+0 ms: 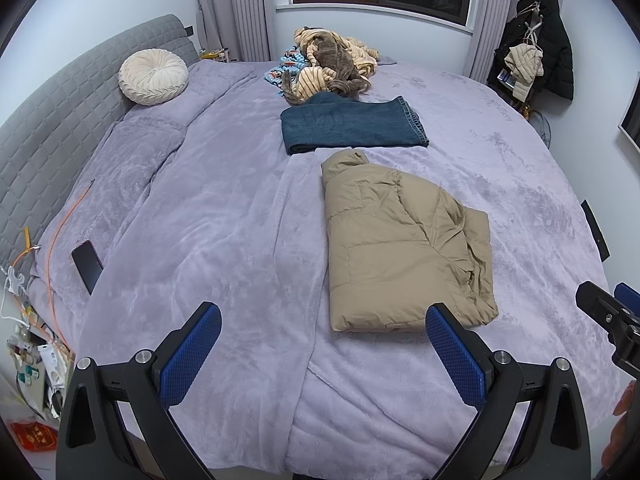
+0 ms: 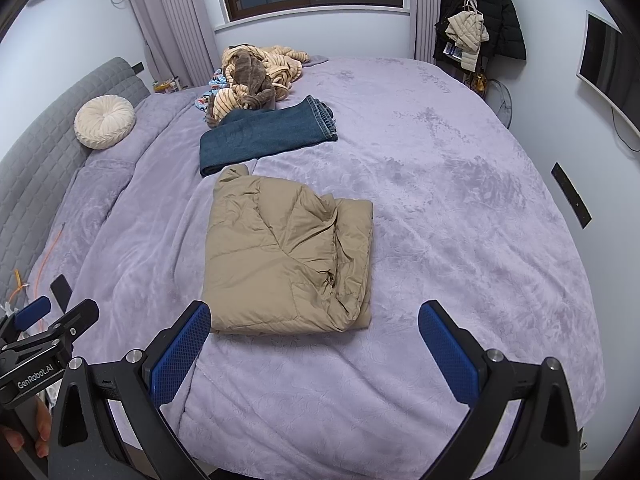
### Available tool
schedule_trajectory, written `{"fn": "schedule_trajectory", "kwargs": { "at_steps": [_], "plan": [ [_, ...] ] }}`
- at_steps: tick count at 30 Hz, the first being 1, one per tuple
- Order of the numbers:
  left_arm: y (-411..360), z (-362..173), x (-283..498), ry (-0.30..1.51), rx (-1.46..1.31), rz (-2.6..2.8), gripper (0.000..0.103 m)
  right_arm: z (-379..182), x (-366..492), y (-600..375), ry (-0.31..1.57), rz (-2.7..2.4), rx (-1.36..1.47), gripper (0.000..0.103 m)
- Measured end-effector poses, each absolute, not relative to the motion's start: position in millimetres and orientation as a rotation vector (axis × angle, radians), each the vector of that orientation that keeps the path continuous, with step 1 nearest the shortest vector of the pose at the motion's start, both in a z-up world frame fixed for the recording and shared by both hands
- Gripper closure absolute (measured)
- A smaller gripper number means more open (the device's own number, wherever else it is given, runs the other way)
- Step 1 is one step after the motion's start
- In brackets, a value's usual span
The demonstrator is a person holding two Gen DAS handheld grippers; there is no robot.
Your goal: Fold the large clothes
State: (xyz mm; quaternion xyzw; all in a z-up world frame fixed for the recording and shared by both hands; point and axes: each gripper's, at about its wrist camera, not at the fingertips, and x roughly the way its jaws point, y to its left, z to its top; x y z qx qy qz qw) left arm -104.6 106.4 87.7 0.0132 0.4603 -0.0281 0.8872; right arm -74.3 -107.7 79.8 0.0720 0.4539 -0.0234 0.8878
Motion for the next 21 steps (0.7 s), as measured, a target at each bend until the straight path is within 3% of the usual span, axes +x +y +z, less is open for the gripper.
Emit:
{"fn": "schedule_trajectory", "kwargs": {
  "at_steps": [21],
  "plan": [
    [110.5,86.5,-104.3,0.958,0.025,-0.055,0.0,79.9,-73.7,-105.1,0.948,-0.048,0.151,0.0]
  ]
}}
